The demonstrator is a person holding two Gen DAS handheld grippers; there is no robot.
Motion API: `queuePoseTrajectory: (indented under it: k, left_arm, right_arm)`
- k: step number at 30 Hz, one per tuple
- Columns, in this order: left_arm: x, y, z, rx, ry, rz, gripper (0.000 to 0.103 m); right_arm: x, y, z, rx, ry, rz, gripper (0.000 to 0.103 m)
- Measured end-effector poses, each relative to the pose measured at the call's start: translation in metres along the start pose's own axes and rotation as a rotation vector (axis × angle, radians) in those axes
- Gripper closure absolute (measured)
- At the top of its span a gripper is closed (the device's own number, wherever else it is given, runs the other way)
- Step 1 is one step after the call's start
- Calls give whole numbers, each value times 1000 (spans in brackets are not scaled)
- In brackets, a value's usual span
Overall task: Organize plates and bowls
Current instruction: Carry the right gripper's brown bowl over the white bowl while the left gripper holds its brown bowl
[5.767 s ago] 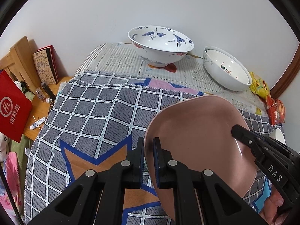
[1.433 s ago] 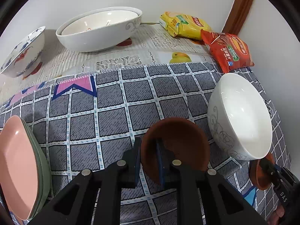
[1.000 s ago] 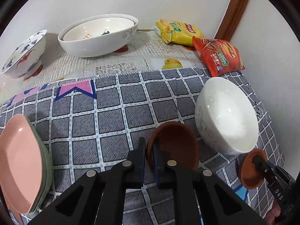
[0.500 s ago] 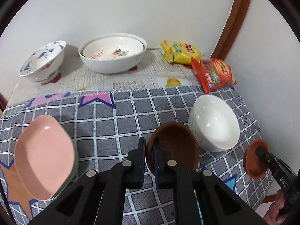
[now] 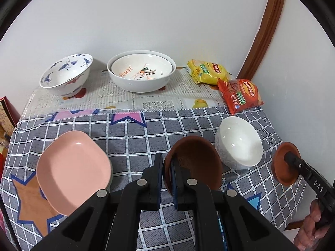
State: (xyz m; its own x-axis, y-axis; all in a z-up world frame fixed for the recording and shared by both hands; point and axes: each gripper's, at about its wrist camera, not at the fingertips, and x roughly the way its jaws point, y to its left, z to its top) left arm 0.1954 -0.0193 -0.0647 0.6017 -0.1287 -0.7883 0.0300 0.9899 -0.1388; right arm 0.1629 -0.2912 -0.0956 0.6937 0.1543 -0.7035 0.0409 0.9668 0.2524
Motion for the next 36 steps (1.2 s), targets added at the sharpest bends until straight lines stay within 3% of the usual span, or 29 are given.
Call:
queuePoseTrajectory:
  k: [16, 36]
  left_arm:
    - [-6, 38, 3, -52, -10, 46, 95]
    - [28, 39, 12, -50, 30, 32, 95]
  right_arm:
    - [33, 25, 22, -41, 27, -17, 93]
    - [111, 18, 27, -79, 136, -71, 93]
